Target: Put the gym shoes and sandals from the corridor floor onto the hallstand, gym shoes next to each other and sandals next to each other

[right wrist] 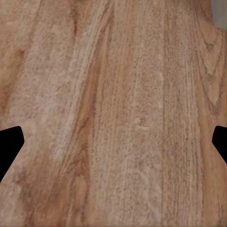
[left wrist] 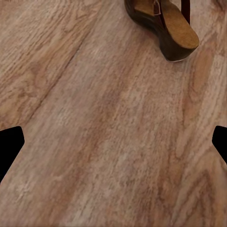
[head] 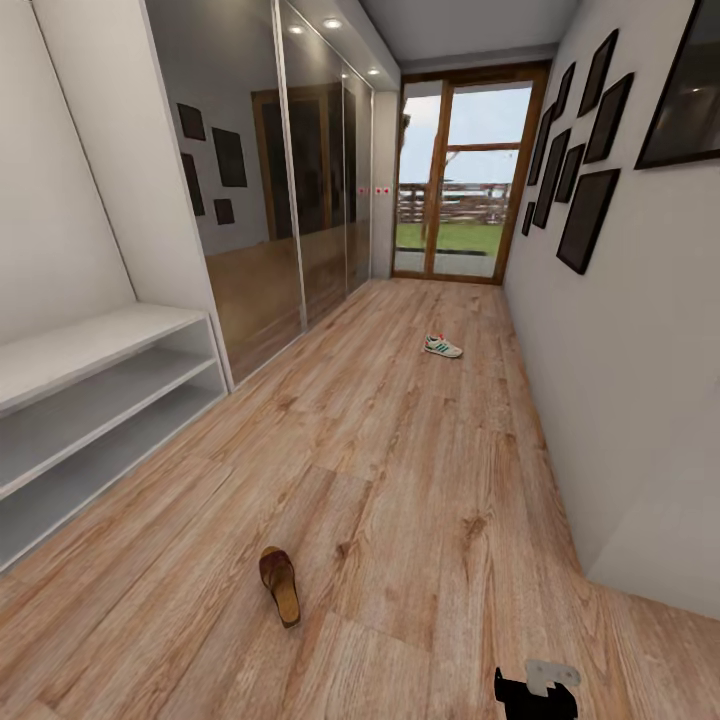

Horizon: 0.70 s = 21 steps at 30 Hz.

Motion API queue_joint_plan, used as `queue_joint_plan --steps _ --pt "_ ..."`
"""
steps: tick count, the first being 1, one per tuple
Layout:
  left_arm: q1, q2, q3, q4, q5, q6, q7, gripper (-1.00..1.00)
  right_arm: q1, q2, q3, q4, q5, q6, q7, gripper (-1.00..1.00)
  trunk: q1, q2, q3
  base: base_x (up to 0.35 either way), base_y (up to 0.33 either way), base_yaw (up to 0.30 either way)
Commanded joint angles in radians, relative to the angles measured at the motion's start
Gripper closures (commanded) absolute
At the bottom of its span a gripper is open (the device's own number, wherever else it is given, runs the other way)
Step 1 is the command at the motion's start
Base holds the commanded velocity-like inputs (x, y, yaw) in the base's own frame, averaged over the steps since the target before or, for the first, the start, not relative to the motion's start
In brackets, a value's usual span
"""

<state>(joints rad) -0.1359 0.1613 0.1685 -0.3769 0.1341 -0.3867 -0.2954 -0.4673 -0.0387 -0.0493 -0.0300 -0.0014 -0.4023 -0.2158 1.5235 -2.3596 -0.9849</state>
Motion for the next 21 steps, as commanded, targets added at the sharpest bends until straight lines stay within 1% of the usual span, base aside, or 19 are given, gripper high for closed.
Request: queue_joint_plan --steps 1,6,11,15,21 --pt "-0.001 0.000 0.003 0.001 0.010 0.000 -0.010 -1.00 -0.001 0.000 -0.004 0.001 0.000 -0.004 0.000 -1.00 0.000 0.000 -0.001 0.000 0.000 0.011" --pt "-0.001 0.000 0.003 0.001 0.010 0.000 -0.010 -1.00 -0.001 0.001 -0.004 0.001 0.001 -0.004 0.000 -1.00 0.000 0.000 -0.001 0.000 0.000 0.103" --pt "-0.001 0.000 0.003 0.002 0.010 0.000 -0.010 -1.00 -0.001 0.001 -0.004 0.001 0.001 -0.005 -0.002 -1.00 0.000 0.000 -0.001 0.053 0.000 0.242" --pt "-0.001 0.000 0.003 0.001 0.010 0.000 -0.010 -1.00 -0.001 0.000 -0.004 0.001 0.001 -0.005 -0.002 -1.00 0.000 0.000 -0.001 0.187 0.000 0.271" --pt "-0.001 0.000 0.003 0.002 0.010 0.000 -0.010 -1.00 -0.001 0.000 -0.004 0.001 0.001 -0.005 -0.002 -1.00 0.000 0.000 -0.001 0.282 0.000 0.275"
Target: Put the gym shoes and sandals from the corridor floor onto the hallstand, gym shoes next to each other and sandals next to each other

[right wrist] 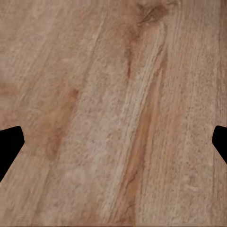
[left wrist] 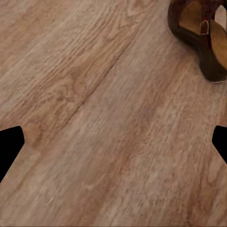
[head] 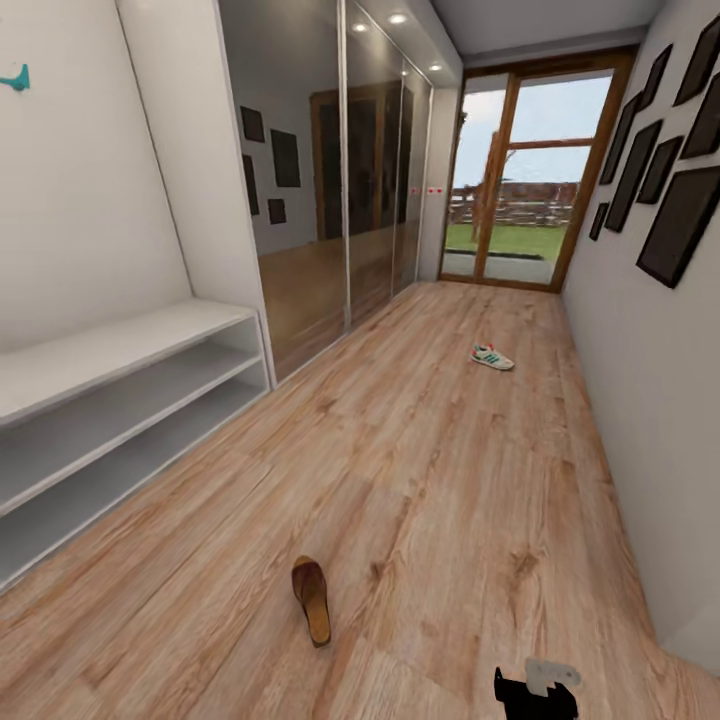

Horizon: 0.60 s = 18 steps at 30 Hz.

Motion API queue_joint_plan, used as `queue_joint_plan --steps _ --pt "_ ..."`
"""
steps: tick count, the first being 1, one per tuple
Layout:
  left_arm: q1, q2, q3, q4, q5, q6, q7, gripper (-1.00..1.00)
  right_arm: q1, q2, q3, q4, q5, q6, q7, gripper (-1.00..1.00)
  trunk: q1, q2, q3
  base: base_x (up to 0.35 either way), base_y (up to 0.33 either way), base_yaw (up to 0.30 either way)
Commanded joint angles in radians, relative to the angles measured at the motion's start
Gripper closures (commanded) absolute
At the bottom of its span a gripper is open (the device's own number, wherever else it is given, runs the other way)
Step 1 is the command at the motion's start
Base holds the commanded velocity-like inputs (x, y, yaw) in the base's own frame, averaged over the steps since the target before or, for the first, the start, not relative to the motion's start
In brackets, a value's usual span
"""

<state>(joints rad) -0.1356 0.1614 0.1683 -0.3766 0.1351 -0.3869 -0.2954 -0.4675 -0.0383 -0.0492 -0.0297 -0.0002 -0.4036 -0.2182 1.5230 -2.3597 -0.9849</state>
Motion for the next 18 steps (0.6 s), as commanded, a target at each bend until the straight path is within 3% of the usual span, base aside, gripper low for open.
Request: queue_joint_plan --steps 1,8,18 --pt "-0.001 0.000 0.003 0.002 0.009 0.000 -0.010 -1.00 0.000 0.000 -0.004 0.001 0.000 -0.004 0.000 -1.00 0.000 0.000 -0.001 0.313 0.000 0.277" --pt "-0.001 0.000 0.003 0.001 0.009 0.000 -0.010 -1.00 0.000 0.000 -0.004 0.001 0.000 -0.004 0.000 -1.00 0.000 0.000 -0.001 0.326 0.000 0.274" --pt "-0.001 0.000 0.003 0.002 0.009 -0.001 -0.010 -1.00 0.000 -0.001 -0.006 0.001 -0.001 -0.004 0.000 -1.00 0.000 0.000 -0.001 0.224 -0.172 0.041"
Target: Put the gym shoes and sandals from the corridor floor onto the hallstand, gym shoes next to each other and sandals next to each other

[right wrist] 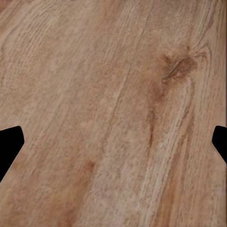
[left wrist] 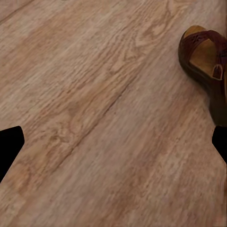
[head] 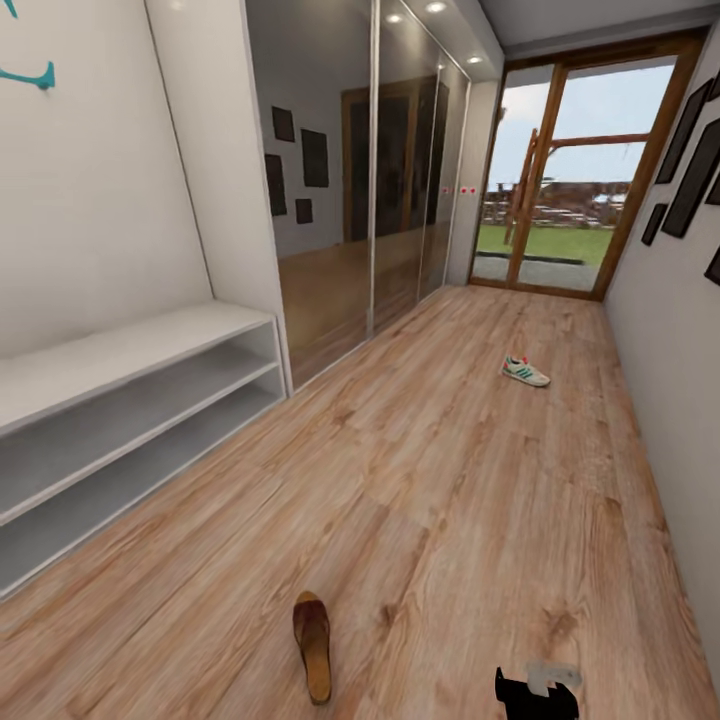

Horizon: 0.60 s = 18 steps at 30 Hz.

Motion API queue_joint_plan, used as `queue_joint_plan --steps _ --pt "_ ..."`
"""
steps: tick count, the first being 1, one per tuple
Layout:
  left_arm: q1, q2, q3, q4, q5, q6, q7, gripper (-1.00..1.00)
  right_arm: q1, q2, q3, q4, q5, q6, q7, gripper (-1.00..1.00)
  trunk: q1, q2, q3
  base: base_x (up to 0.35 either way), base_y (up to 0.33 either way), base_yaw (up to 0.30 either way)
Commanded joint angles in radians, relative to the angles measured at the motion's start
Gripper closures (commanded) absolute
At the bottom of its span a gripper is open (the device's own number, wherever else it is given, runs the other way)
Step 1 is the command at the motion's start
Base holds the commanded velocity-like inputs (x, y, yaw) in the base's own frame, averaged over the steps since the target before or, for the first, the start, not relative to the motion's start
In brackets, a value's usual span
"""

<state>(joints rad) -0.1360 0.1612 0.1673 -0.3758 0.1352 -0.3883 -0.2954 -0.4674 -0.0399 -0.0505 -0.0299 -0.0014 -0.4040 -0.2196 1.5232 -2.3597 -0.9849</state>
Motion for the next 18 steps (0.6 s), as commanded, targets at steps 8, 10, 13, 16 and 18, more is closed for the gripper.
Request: queue_joint_plan --steps 8,10,13,16,18 --pt "-0.001 0.000 0.003 0.000 0.010 0.000 -0.010 -1.00 0.000 -0.001 -0.005 0.001 0.000 -0.004 0.000 -1.00 0.000 0.000 -0.001 0.189 -0.222 0.004" --pt "-0.001 0.000 0.003 0.000 0.010 0.000 -0.010 -1.00 0.000 -0.001 -0.005 0.001 0.000 -0.004 0.000 -1.00 0.000 0.000 -0.001 0.182 -0.229 0.000" --pt "-0.001 0.000 0.003 0.000 0.010 0.000 -0.010 -1.00 0.000 -0.001 -0.005 0.001 0.000 -0.004 0.000 -1.00 0.000 0.000 -0.001 0.182 -0.230 0.000" --pt "-0.001 0.000 0.003 0.000 0.010 0.000 -0.010 -1.00 0.000 -0.001 -0.005 0.001 0.000 -0.004 0.000 -1.00 0.000 0.000 -0.001 0.181 -0.230 0.000" --pt "-0.001 0.000 0.003 0.000 0.011 0.000 -0.010 -1.00 0.000 -0.001 -0.005 0.001 0.000 -0.004 0.001 -1.00 0.000 0.000 -0.001 0.181 -0.230 0.000"
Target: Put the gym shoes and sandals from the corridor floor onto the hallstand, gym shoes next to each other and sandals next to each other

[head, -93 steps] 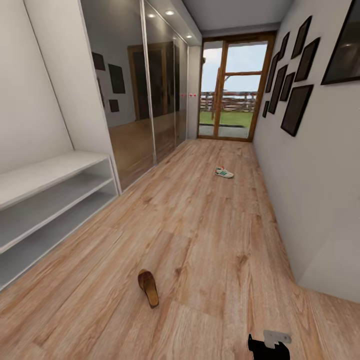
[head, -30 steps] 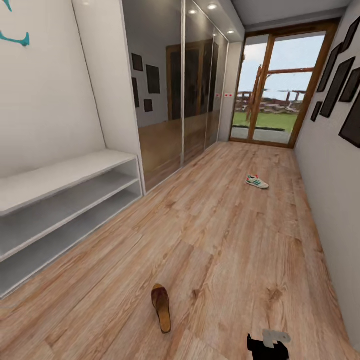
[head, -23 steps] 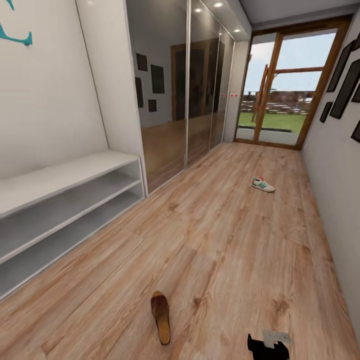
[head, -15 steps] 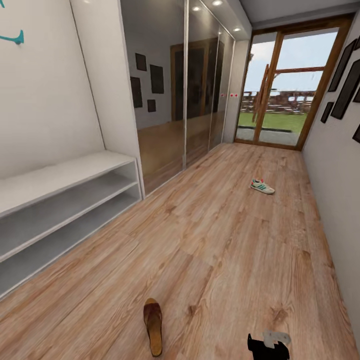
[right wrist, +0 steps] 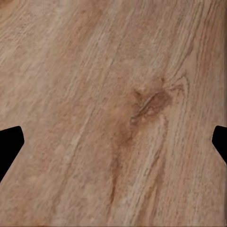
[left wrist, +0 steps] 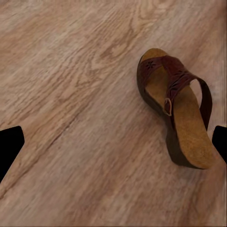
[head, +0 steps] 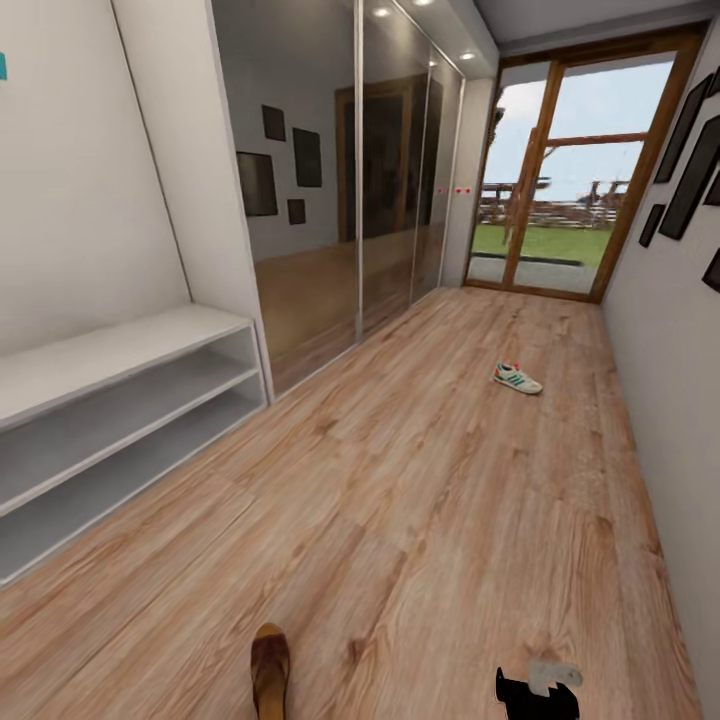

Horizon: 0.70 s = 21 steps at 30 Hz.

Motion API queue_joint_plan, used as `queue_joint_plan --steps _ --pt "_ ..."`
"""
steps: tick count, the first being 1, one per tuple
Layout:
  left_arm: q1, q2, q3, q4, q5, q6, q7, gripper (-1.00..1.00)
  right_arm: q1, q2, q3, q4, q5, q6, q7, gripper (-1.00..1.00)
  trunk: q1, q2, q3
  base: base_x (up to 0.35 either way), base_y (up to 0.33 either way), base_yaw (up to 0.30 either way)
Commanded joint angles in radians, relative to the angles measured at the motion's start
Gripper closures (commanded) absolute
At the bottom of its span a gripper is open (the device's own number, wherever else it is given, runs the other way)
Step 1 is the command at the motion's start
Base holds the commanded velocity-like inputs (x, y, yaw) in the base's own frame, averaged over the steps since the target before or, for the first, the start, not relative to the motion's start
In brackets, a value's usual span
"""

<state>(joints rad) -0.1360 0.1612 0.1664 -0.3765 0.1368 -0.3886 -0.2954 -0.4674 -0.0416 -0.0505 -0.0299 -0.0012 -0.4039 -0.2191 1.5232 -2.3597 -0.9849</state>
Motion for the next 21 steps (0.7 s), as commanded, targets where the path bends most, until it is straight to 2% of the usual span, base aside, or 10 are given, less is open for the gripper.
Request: queue_joint_plan --steps 1,21 --pt "0.000 0.000 0.004 0.001 0.009 0.000 -0.010 -1.00 0.000 0.000 -0.005 0.001 0.000 -0.004 0.001 -1.00 0.000 0.000 -0.001 0.181 -0.230 0.000" --pt "0.000 0.000 0.004 0.001 0.009 0.000 -0.010 -1.00 0.000 -0.001 -0.004 0.002 0.001 -0.003 0.003 -1.00 0.000 0.000 -0.001 0.182 -0.230 0.000"
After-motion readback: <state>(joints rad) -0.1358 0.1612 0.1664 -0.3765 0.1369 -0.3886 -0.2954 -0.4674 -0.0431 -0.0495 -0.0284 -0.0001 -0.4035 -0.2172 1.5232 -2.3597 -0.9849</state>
